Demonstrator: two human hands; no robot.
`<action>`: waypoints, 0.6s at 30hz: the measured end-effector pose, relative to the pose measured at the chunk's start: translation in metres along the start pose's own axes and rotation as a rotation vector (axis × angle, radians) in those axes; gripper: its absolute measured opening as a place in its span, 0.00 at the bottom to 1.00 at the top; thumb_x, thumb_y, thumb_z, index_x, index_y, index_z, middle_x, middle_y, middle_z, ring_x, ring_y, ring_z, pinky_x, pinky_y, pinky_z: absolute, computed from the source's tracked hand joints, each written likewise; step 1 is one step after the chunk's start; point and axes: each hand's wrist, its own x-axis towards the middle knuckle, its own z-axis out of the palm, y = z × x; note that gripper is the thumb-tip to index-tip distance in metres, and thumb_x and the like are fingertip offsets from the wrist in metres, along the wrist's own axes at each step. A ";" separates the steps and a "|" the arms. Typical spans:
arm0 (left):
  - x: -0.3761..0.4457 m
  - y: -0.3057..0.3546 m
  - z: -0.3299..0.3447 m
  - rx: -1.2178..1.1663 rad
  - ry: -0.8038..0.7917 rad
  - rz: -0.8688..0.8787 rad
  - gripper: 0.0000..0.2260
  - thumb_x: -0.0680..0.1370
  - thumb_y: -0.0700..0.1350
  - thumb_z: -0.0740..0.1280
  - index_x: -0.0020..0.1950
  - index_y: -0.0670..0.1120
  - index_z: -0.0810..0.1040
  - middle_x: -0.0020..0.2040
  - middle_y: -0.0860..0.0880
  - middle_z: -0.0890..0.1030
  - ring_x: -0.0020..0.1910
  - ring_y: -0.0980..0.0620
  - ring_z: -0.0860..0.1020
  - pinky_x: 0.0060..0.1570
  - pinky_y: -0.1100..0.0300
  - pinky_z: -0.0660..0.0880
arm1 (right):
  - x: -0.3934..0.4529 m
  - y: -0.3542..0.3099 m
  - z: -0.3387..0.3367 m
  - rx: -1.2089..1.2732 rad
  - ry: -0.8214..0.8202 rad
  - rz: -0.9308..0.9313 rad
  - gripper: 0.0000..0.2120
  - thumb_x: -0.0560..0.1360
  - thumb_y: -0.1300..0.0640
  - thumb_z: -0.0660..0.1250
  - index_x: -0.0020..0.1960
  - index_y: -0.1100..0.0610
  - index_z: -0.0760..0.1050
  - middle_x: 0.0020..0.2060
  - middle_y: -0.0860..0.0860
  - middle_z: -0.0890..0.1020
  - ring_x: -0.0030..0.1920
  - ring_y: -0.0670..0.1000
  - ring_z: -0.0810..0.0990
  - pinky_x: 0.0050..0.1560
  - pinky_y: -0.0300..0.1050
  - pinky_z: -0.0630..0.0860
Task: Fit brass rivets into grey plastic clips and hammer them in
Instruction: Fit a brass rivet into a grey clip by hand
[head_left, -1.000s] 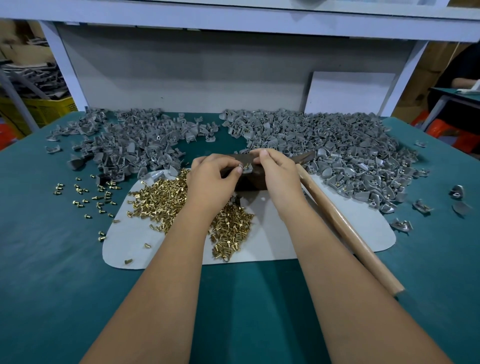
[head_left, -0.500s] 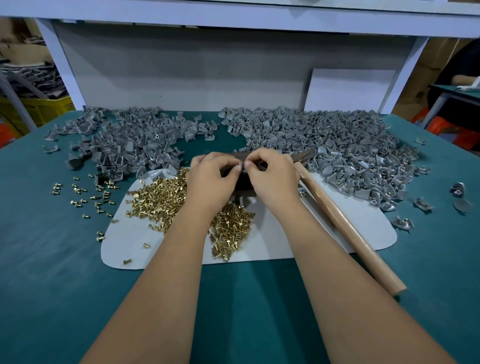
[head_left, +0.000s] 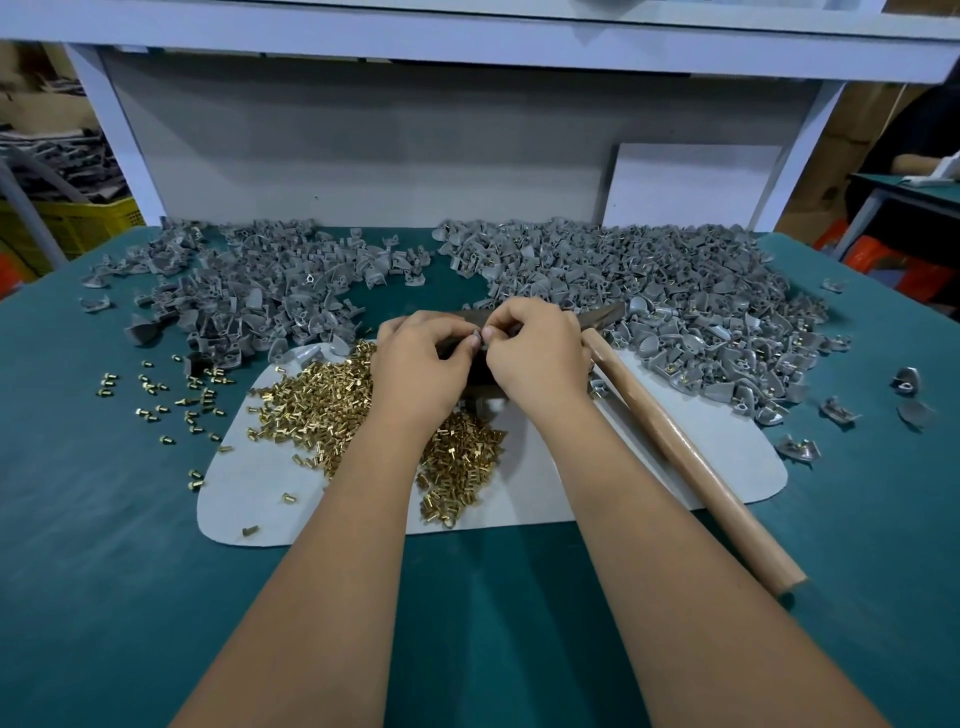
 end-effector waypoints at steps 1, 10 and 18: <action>0.000 0.000 0.000 -0.003 0.002 -0.003 0.06 0.78 0.47 0.69 0.53 0.51 0.84 0.57 0.54 0.81 0.63 0.47 0.70 0.58 0.63 0.59 | -0.001 0.001 0.001 0.004 0.006 -0.012 0.09 0.74 0.53 0.67 0.35 0.45 0.73 0.35 0.40 0.73 0.58 0.52 0.69 0.51 0.50 0.64; 0.001 0.001 0.001 0.007 -0.023 -0.016 0.07 0.78 0.49 0.67 0.53 0.53 0.83 0.57 0.55 0.80 0.63 0.48 0.69 0.58 0.60 0.60 | -0.010 0.012 0.005 -0.006 0.048 -0.185 0.04 0.77 0.52 0.63 0.46 0.46 0.75 0.48 0.41 0.79 0.56 0.50 0.69 0.55 0.53 0.67; 0.000 -0.001 0.001 -0.052 -0.008 -0.040 0.05 0.78 0.49 0.68 0.52 0.53 0.83 0.54 0.57 0.78 0.56 0.54 0.62 0.59 0.57 0.62 | -0.016 0.037 -0.039 -0.429 0.315 -0.025 0.12 0.77 0.53 0.61 0.57 0.56 0.75 0.54 0.54 0.76 0.53 0.54 0.71 0.54 0.49 0.69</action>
